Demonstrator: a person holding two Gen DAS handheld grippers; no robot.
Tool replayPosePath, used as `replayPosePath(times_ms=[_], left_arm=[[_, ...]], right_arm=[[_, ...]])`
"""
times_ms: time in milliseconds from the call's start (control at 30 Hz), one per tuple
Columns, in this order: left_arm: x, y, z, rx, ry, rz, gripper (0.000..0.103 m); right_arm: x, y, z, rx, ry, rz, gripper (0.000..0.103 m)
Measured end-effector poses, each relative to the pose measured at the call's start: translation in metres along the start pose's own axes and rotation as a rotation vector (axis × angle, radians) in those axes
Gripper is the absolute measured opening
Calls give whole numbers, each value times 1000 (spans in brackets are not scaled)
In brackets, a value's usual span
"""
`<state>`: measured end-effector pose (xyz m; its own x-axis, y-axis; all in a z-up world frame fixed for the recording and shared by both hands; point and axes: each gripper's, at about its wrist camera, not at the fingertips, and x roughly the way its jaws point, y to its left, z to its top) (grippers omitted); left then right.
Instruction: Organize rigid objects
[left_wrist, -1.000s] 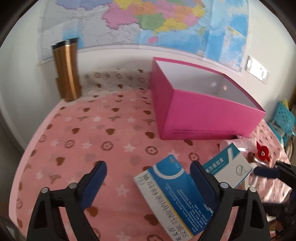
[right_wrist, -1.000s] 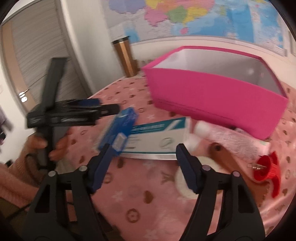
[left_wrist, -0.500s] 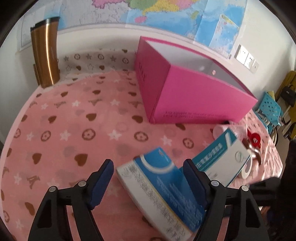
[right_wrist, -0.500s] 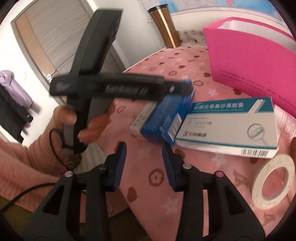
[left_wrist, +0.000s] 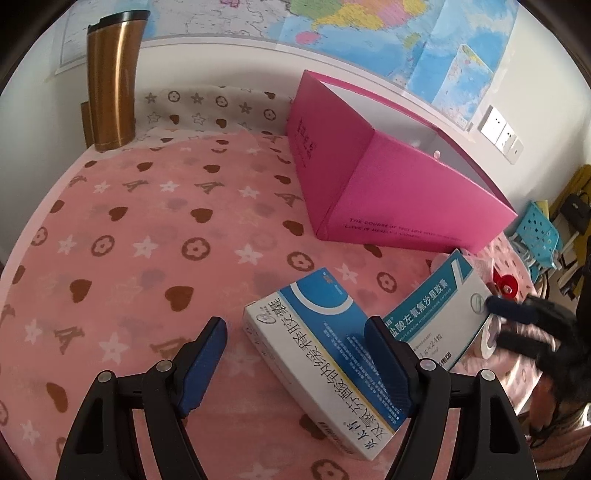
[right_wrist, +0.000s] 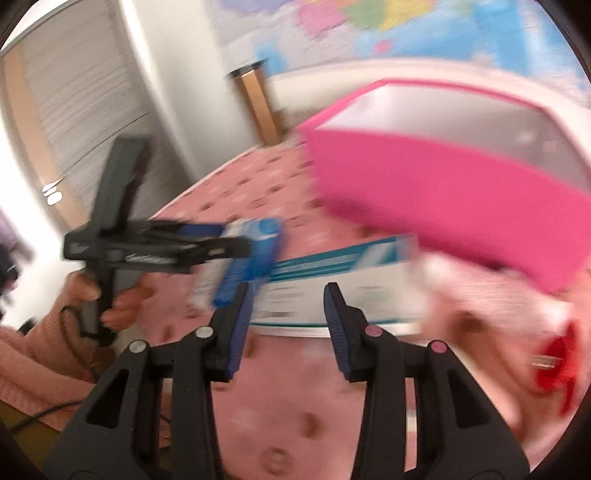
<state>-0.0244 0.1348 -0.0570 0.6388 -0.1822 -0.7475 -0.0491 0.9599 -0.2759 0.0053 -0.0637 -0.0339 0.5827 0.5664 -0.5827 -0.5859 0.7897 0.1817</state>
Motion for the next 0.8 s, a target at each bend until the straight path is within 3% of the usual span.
replayPosePath(times_ms=[133,233,600,700,800], left_arm=[[2,0,1,4,-6,7,78],[4,0,0,-2,-3,7,78],[2,4,-2,-16,-15,27,78],[5,4,2,-16,-21,66,79],[8,3,7,2,-37,163,79]], right_arm=[[-11,-22,-3,66,-8,-74,43],[2,-25,-5,79,42,-106,43],[31,-22,10,23,78,-61,43],[35,-18,10,16,89,-57,43],[34,-9,4,-7,118,-66,43]])
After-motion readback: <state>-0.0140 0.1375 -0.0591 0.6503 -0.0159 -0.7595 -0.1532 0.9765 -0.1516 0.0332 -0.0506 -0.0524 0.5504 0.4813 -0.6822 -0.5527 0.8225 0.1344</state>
